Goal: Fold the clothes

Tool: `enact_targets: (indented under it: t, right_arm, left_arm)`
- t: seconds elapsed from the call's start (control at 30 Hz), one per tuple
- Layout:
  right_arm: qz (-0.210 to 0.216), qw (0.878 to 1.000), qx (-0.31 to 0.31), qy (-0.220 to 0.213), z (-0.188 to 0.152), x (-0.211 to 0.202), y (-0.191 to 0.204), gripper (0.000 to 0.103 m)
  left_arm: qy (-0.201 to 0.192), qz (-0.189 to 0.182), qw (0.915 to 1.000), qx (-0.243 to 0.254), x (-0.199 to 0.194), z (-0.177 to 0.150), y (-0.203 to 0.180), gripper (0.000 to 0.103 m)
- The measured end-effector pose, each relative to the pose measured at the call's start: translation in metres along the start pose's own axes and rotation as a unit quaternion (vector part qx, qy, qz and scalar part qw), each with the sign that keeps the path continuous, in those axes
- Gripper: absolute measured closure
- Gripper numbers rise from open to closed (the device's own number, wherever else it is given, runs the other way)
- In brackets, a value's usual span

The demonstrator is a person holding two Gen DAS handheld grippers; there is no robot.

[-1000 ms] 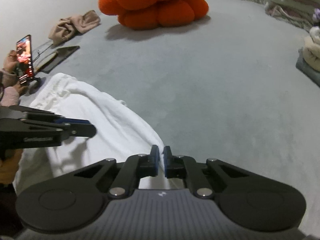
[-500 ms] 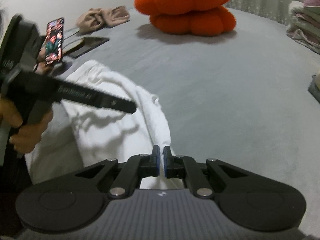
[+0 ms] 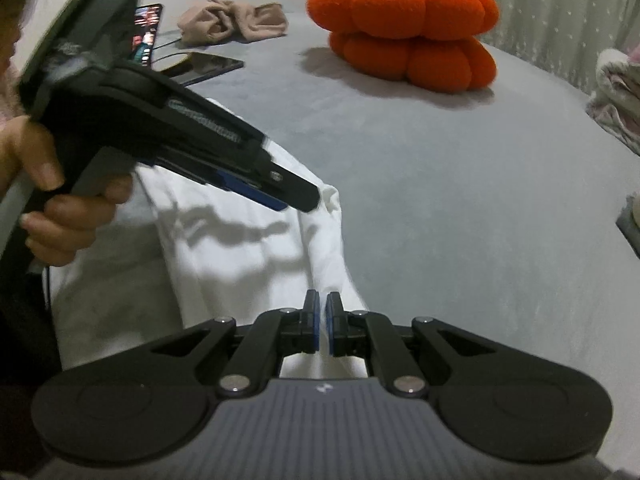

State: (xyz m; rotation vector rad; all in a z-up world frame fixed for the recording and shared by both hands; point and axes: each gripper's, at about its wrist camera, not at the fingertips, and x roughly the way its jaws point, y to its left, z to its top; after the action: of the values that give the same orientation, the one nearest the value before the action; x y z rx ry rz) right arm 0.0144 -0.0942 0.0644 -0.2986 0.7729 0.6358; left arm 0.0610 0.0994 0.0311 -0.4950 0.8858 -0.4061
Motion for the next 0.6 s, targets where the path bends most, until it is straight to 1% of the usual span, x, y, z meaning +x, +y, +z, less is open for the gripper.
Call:
enact_targets:
  t: [0.07, 0.1, 0.13, 0.2, 0.3, 0.33, 0.4, 0.43, 0.5, 0.53, 0.6]
  right_arm:
    - [0.007, 1.0, -0.008, -0.004, 0.0, -0.001, 0.005, 0.098]
    - [0.011, 1.0, -0.012, -0.003, 0.0, 0.0, 0.008, 0.098]
    - [0.014, 1.0, -0.014, 0.002, 0.0, 0.002, 0.009, 0.098]
    - [0.02, 1.0, -0.017, 0.011, -0.001, 0.007, 0.011, 0.098]
    - [0.028, 0.999, 0.005, 0.015, 0.001, 0.01, 0.004, 0.096]
    - [0.033, 0.999, 0.018, 0.012, 0.001, 0.01, 0.0, 0.089]
    - [0.049, 0.997, 0.055, 0.004, 0.004, 0.009, -0.011, 0.088]
    - [0.064, 0.995, 0.08, -0.001, 0.006, 0.009, -0.018, 0.085]
    - [0.094, 0.986, 0.138, -0.007, 0.011, 0.012, -0.035, 0.071]
    - [0.111, 0.979, 0.173, -0.008, 0.013, 0.015, -0.044, 0.061]
    - [0.145, 0.959, 0.242, -0.009, 0.018, 0.022, -0.062, 0.06]
  left_arm:
    - [0.004, 0.007, 1.0, 0.002, 0.004, -0.001, -0.002, 0.073]
    - [0.007, 0.012, 0.9999, 0.003, 0.006, -0.001, -0.002, 0.077]
    - [0.009, 0.017, 0.9998, 0.005, 0.008, -0.002, -0.002, 0.087]
    - [0.017, 0.034, 0.9992, 0.008, 0.012, -0.002, -0.003, 0.097]
    - [0.032, 0.064, 0.9974, 0.007, 0.017, -0.004, 0.0, 0.101]
    - [0.036, 0.065, 0.9972, 0.005, 0.017, -0.005, 0.002, 0.101]
    - [0.04, 0.064, 0.9972, 0.0, 0.017, -0.004, 0.004, 0.101]
    - [0.041, 0.064, 0.9971, 0.001, 0.016, -0.004, 0.005, 0.101]
    - [0.045, 0.064, 0.9969, 0.004, 0.016, -0.003, 0.005, 0.101]
    - [0.047, 0.064, 0.9968, 0.005, 0.016, -0.003, 0.005, 0.101]
    - [0.05, 0.065, 0.9966, 0.009, 0.014, -0.002, 0.005, 0.101]
